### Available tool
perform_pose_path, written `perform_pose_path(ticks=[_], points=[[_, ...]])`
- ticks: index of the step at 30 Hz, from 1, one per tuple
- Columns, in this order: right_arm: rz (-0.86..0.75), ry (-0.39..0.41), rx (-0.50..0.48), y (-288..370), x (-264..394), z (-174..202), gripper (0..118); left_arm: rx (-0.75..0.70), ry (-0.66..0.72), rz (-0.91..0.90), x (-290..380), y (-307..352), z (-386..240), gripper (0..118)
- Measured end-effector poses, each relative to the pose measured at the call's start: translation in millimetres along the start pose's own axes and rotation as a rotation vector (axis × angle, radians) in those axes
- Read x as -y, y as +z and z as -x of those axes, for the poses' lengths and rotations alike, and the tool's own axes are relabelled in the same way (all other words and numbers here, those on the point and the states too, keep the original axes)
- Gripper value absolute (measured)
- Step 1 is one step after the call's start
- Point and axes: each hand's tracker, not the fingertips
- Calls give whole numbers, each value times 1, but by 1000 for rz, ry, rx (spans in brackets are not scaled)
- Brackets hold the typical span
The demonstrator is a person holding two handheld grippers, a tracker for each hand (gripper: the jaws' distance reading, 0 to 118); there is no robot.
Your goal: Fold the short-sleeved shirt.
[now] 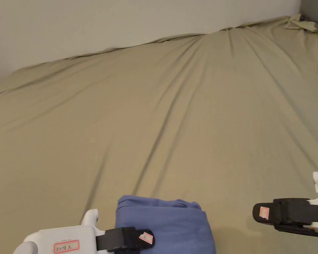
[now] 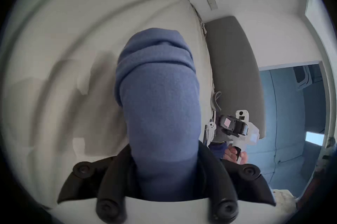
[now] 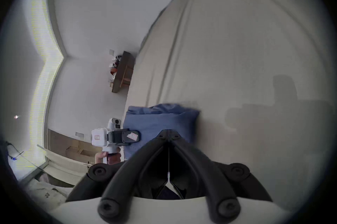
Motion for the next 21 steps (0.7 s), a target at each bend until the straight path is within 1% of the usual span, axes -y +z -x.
perform_pose_path(ticks=[2,4,6,8,10,12,13,15,16,17,18,19,20,21], points=[[-29,26,17,18,-2,5,3,-45,-4,-73,-13,54,16,28],[-59,55,68,31,-2,9,3,-94,15,-179,-18,112,34,28],[-72,45,111,36,0,8,3,-127,79,-304,-23,165,62,28],[-81,15,116,36,3,5,3,-128,180,-424,-21,212,95,28],[-87,-18,96,34,8,4,3,-144,261,-517,-16,245,130,28],[-84,-20,99,30,10,7,3,-164,325,-581,-10,266,163,28],[-79,-8,115,28,11,12,3,-169,365,-607,-7,273,181,28],[-68,44,172,25,11,23,3,-194,462,-656,-1,277,212,28],[-69,71,195,23,10,29,3,-228,501,-671,8,269,221,38],[-72,97,213,23,10,35,3,-341,537,-665,12,261,229,89],[-75,118,230,23,10,40,3,-479,582,-683,17,251,235,118],[-83,132,247,25,7,37,3,-572,581,-725,24,241,240,118],[-91,147,261,26,6,40,3,-527,552,-819,35,240,235,118],[-96,159,272,26,6,45,3,-508,530,-835,36,243,234,118]])
